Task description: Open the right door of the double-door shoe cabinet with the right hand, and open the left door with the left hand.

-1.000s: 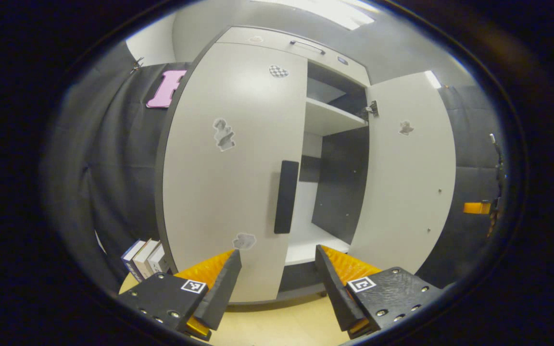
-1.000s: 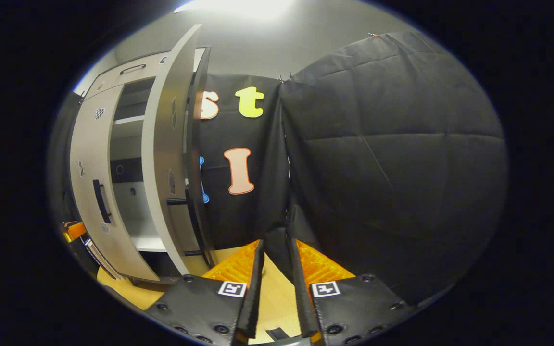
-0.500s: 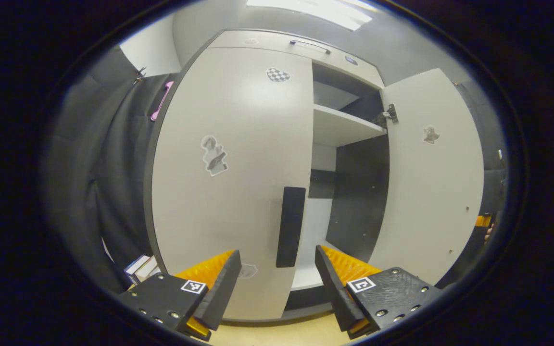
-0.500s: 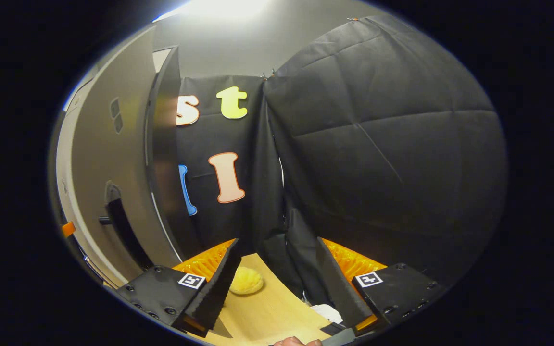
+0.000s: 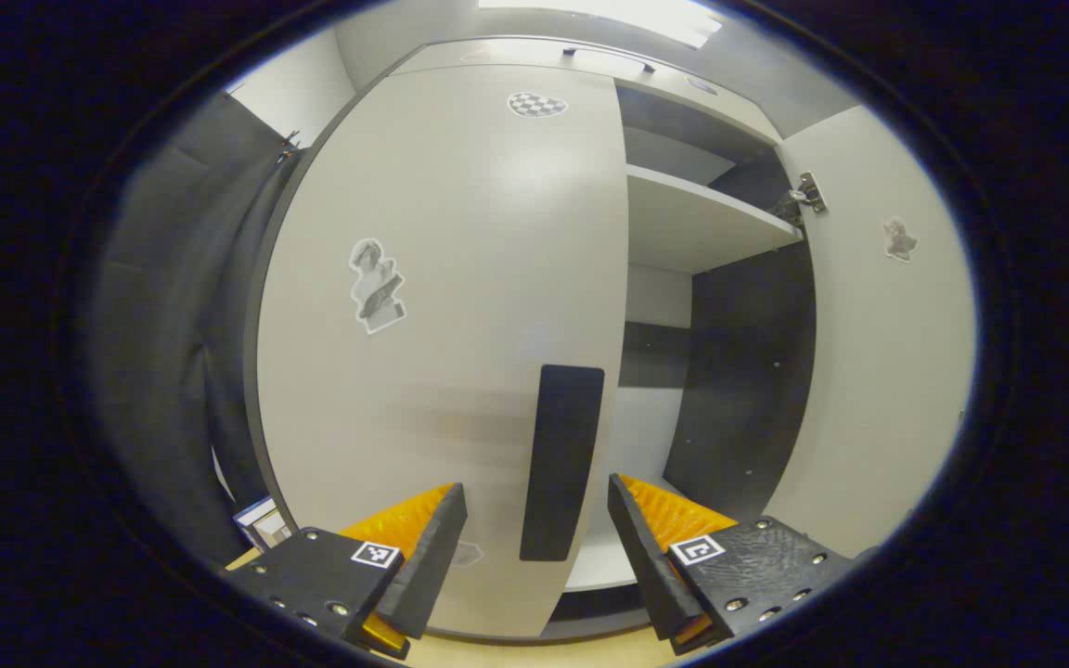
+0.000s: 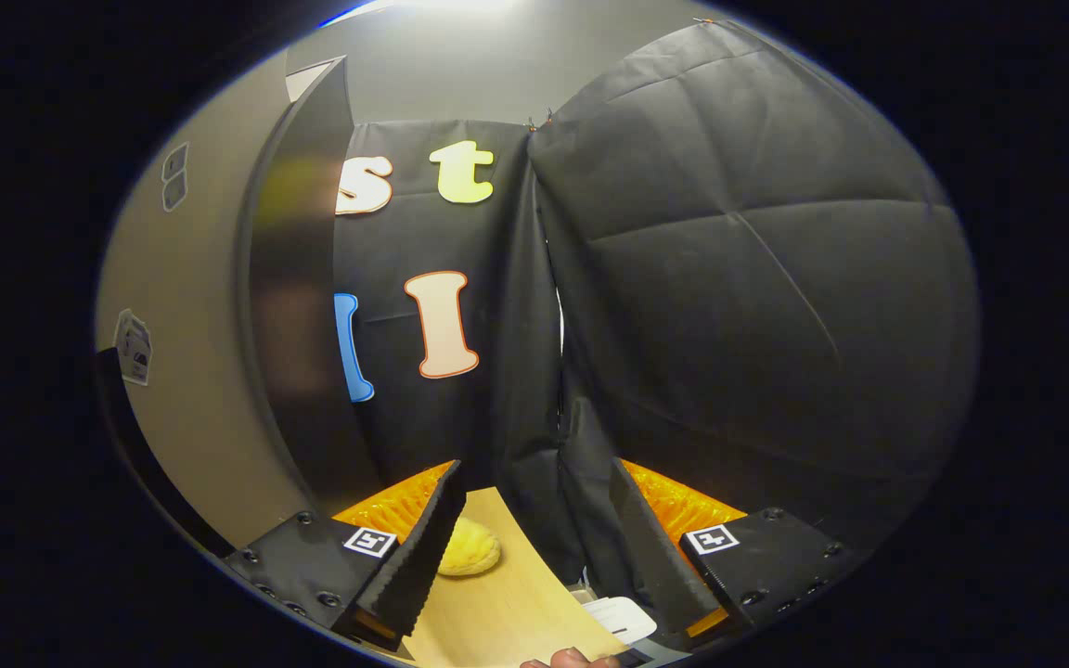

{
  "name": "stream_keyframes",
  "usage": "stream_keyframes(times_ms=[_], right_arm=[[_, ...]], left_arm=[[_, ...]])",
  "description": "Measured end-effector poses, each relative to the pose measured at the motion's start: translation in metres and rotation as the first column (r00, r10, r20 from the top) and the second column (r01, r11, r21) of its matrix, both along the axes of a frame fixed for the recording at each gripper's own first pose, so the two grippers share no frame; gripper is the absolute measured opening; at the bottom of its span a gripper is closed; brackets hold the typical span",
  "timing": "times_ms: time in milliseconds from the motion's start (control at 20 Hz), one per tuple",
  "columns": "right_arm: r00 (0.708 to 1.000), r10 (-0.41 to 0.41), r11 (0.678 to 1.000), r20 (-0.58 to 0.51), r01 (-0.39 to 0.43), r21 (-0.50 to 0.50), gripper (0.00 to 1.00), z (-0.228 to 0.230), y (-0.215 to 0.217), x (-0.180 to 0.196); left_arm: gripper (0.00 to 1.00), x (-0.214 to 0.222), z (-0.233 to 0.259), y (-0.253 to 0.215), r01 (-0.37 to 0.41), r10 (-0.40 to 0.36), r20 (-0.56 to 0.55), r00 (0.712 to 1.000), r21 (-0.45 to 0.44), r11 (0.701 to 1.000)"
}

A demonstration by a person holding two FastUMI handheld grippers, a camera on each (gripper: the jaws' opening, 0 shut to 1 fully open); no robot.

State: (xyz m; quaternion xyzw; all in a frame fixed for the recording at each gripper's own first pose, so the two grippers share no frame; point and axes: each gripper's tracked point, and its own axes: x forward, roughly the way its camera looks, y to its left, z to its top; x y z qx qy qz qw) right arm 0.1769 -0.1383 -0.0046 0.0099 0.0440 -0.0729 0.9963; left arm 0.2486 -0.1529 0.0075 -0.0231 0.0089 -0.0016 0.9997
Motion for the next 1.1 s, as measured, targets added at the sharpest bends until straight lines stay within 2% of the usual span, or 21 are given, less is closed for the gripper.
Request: stream_keyframes(times_ms=[100, 150, 200, 250, 300, 350, 650, 700, 750, 800, 850, 1100], right_arm=[[1.000, 0.021, 1.000, 0.008, -0.021, 0.012, 0.97, 0.001, 0.001, 0.011], [1.000, 0.029, 0.999, 0.010, -0.029, 0.018, 0.97, 0.000, 0.000, 0.015], [0.999, 0.033, 0.999, 0.011, -0.034, 0.024, 0.97, -0.001, -0.001, 0.020], [0.999, 0.037, 0.999, 0.008, -0.037, 0.030, 0.97, -0.004, -0.002, 0.023], [0.999, 0.035, 0.999, 0.006, -0.035, 0.035, 0.97, -0.008, -0.005, 0.026], [1.000, 0.027, 0.999, 0.005, -0.027, 0.040, 0.92, -0.011, -0.010, 0.028], [1.000, 0.007, 0.999, -0.012, -0.006, 0.053, 0.92, -0.024, -0.027, 0.041], [1.000, 0.008, 0.999, -0.012, -0.007, 0.051, 0.92, -0.023, -0.028, 0.042], [1.000, 0.011, 0.999, -0.012, -0.010, 0.050, 0.97, -0.026, -0.027, 0.041], [1.000, 0.016, 0.999, -0.015, -0.015, 0.052, 0.92, -0.026, -0.026, 0.043], [1.000, 0.022, 0.998, -0.017, -0.021, 0.054, 0.92, -0.027, -0.025, 0.044], [0.999, 0.036, 0.998, -0.006, -0.035, 0.045, 0.97, -0.025, -0.019, 0.041]], left_arm=[[0.90, 0.011, 0.001, -0.001, -0.008, 0.008, -0.008, 1.000, -0.025, 1.000], [0.86, 0.011, 0.002, -0.001, -0.019, 0.019, 0.001, 1.000, -0.043, 0.999], [0.72, 0.013, 0.004, -0.001, -0.028, 0.028, 0.012, 1.000, -0.061, 0.998], [0.66, 0.014, 0.004, -0.003, -0.021, 0.022, 0.016, 1.000, -0.072, 0.997], [0.65, 0.016, 0.004, -0.007, -0.013, 0.014, 0.013, 1.000, -0.073, 0.997], [0.59, 0.018, 0.005, -0.008, -0.015, 0.016, 0.014, 1.000, -0.063, 0.998], [0.25, 0.020, 0.008, -0.011, -0.045, 0.044, 0.012, 0.999, 0.037, 0.998], [0.25, 0.019, 0.008, -0.011, -0.044, 0.043, 0.006, 0.999, 0.050, 0.998], [0.20, 0.019, 0.007, -0.011, -0.043, 0.043, 0.001, 0.999, 0.061, 0.997], [0.22, 0.018, 0.007, -0.011, -0.047, 0.047, -0.001, 0.999, 0.058, 0.997], [0.16, 0.018, 0.006, -0.012, -0.051, 0.051, -0.001, 0.999, 0.049, 0.997], [0.16, 0.013, 0.003, -0.010, -0.043, 0.044, -0.014, 0.999, 0.040, 0.998]])
